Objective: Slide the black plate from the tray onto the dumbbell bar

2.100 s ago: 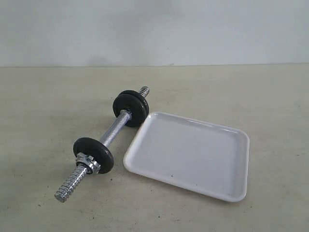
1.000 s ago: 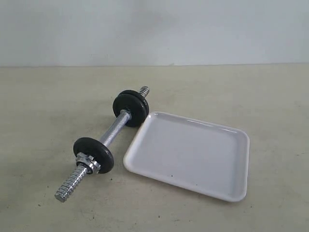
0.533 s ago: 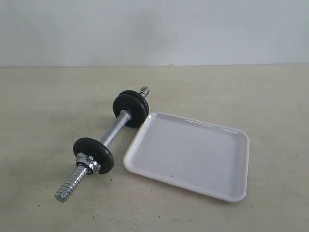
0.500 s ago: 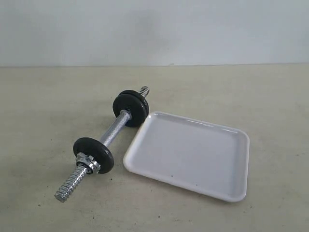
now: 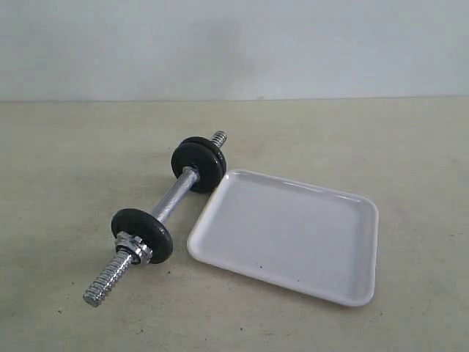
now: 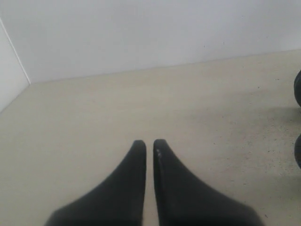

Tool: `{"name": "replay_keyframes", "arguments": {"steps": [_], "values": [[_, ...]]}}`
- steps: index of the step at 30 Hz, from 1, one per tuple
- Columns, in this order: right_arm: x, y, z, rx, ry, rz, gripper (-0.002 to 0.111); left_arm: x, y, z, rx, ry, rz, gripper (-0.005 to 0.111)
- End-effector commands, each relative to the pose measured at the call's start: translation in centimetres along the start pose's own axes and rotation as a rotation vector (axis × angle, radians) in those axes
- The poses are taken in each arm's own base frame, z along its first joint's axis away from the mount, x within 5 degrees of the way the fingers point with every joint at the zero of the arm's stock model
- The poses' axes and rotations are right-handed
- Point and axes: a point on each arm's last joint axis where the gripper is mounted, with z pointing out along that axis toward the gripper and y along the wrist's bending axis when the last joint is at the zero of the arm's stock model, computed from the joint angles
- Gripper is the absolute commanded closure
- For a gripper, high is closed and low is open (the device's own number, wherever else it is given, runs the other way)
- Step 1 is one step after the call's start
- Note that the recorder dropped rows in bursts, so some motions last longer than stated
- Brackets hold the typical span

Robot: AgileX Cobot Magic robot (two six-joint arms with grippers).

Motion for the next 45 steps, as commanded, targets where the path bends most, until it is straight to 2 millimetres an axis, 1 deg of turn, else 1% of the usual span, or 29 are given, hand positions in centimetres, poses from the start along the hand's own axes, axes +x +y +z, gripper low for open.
{"name": "replay_keyframes", "arguments": {"steps": [1, 4, 42, 45], "values": [[-0.07, 0.01, -0.04, 0.0, -0.009, 0.025, 0.102, 0.16, -0.01, 0.02, -0.002, 0.006, -0.031, 0.102], [-0.07, 0.01, -0.04, 0.0, -0.009, 0.025, 0.102, 0.26, -0.02, 0.02, -0.001, 0.017, -0.078, 0.102], [-0.07, 0.01, -0.04, 0.0, -0.009, 0.025, 0.102, 0.25, -0.23, 0.02, 0.037, 0.016, -0.063, 0.102], [-0.07, 0.01, -0.04, 0.0, -0.009, 0.025, 0.102, 0.24, -0.38, 0.02, 0.063, 0.013, -0.058, 0.102]]}}
